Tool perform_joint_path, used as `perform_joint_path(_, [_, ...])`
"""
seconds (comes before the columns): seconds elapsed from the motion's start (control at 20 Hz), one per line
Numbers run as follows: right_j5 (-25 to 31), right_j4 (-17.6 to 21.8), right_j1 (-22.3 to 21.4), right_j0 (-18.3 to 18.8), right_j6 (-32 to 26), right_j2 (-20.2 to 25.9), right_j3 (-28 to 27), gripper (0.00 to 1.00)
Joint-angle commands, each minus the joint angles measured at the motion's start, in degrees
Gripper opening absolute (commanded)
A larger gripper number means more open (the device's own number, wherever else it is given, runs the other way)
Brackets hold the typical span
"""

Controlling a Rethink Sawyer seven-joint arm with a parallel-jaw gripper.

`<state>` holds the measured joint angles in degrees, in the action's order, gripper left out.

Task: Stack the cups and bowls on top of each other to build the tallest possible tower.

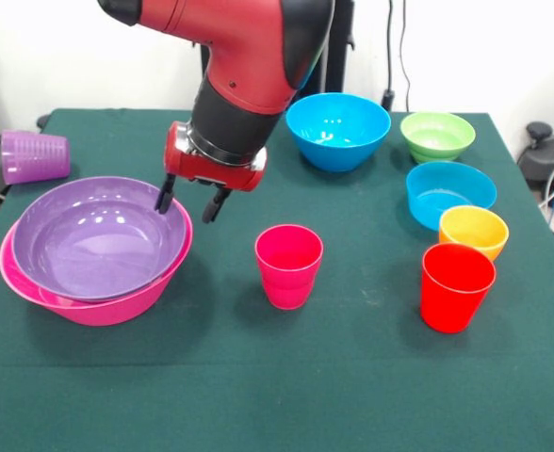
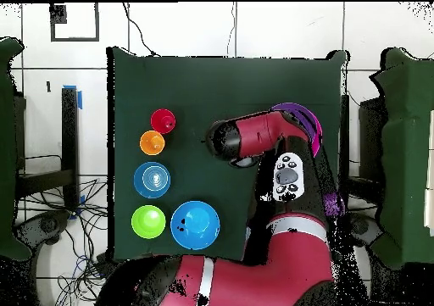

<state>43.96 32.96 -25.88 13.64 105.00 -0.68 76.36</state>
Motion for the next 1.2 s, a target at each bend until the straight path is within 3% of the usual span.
perform_joint_path(0.05, [6.94, 0.19, 1.74, 0.62, -12.17, 6.93, 0.33, 1.0])
perform_joint_path(0.45, [7.74, -1.26, -2.39, 2.98, -13.22, 9.3, 3.88, 1.0])
perform_joint_path(0.8, [7.19, 0.02, -5.3, 5.64, -17.2, 12.08, 8.43, 1.0])
perform_joint_path(1.0, [9.43, 1.18, -7.56, 6.53, -19.66, 13.13, 9.63, 1.0])
perform_joint_path(1.2, [10.87, -0.17, -9.66, 8.34, -19.72, 14.78, 12.79, 1.0])
